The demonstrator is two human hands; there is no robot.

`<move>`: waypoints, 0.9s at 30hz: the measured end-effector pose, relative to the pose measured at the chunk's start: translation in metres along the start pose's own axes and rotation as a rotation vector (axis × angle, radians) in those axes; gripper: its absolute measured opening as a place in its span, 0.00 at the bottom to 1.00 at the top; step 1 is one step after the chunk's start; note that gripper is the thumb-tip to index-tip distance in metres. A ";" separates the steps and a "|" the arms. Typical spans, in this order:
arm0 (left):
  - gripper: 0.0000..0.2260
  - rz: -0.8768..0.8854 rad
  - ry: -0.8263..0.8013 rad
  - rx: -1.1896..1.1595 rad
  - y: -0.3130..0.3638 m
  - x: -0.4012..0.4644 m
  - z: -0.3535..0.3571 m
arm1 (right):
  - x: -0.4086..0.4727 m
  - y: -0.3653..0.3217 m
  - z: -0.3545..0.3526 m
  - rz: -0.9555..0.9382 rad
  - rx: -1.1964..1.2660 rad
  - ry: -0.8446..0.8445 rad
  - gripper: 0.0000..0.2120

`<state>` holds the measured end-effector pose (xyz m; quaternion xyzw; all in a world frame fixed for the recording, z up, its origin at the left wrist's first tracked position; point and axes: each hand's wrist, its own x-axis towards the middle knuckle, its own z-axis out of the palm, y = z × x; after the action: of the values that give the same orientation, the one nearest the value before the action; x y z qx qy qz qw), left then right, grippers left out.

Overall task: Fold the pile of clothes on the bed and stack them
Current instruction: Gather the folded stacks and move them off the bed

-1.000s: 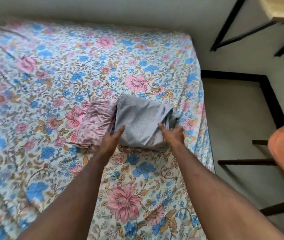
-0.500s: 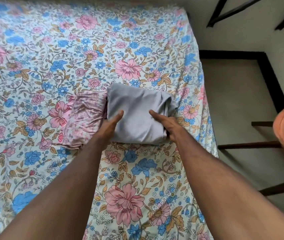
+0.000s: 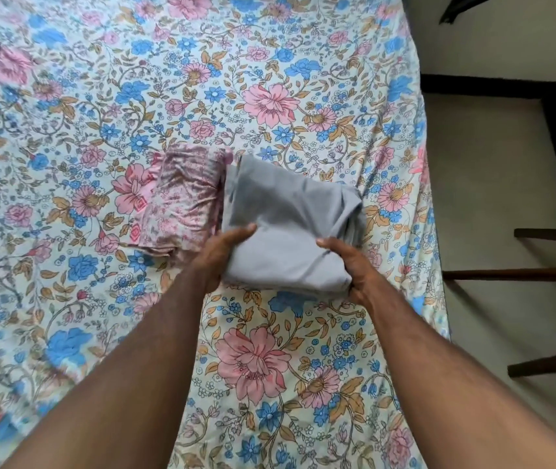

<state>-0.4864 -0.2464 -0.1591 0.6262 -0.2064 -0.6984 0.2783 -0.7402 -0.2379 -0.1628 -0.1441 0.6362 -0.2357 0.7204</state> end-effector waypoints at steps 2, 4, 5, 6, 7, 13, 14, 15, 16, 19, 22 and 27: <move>0.31 -0.043 -0.030 -0.015 -0.025 -0.017 -0.003 | -0.011 0.028 -0.014 0.041 -0.015 -0.001 0.37; 0.30 -0.066 -0.043 -0.018 -0.054 -0.036 -0.006 | -0.023 0.052 -0.025 0.071 -0.049 -0.020 0.34; 0.28 -0.076 -0.044 -0.039 -0.066 -0.044 -0.006 | -0.028 0.061 -0.030 0.071 -0.067 -0.038 0.36; 0.28 -0.085 -0.035 -0.080 -0.081 -0.054 -0.007 | -0.033 0.070 -0.031 0.065 -0.094 -0.058 0.36; 0.30 -0.095 -0.020 -0.120 -0.095 -0.060 -0.009 | -0.039 0.075 -0.031 0.058 -0.108 -0.065 0.33; 0.33 -0.033 0.009 -0.261 -0.144 -0.120 -0.021 | -0.072 0.102 -0.009 0.006 -0.219 -0.092 0.26; 0.32 -0.012 0.021 -0.279 -0.148 -0.127 -0.021 | -0.077 0.107 -0.006 -0.012 -0.221 -0.092 0.24; 0.31 0.018 0.042 -0.302 -0.154 -0.136 -0.024 | -0.082 0.113 -0.001 -0.020 -0.224 -0.095 0.23; 0.32 0.047 0.074 -0.330 -0.161 -0.148 -0.030 | -0.088 0.120 0.007 -0.023 -0.232 -0.112 0.22; 0.28 0.103 0.187 -0.373 -0.185 -0.177 -0.049 | -0.096 0.140 0.027 -0.026 -0.274 -0.184 0.31; 0.27 0.121 0.321 -0.445 -0.217 -0.214 -0.074 | -0.102 0.161 0.059 -0.024 -0.355 -0.276 0.32; 0.26 0.213 0.502 -0.614 -0.277 -0.281 -0.109 | -0.124 0.199 0.122 -0.025 -0.493 -0.408 0.27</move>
<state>-0.3971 0.1528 -0.1363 0.6400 0.0222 -0.5204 0.5649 -0.5991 -0.0154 -0.1406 -0.3663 0.5147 -0.0496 0.7736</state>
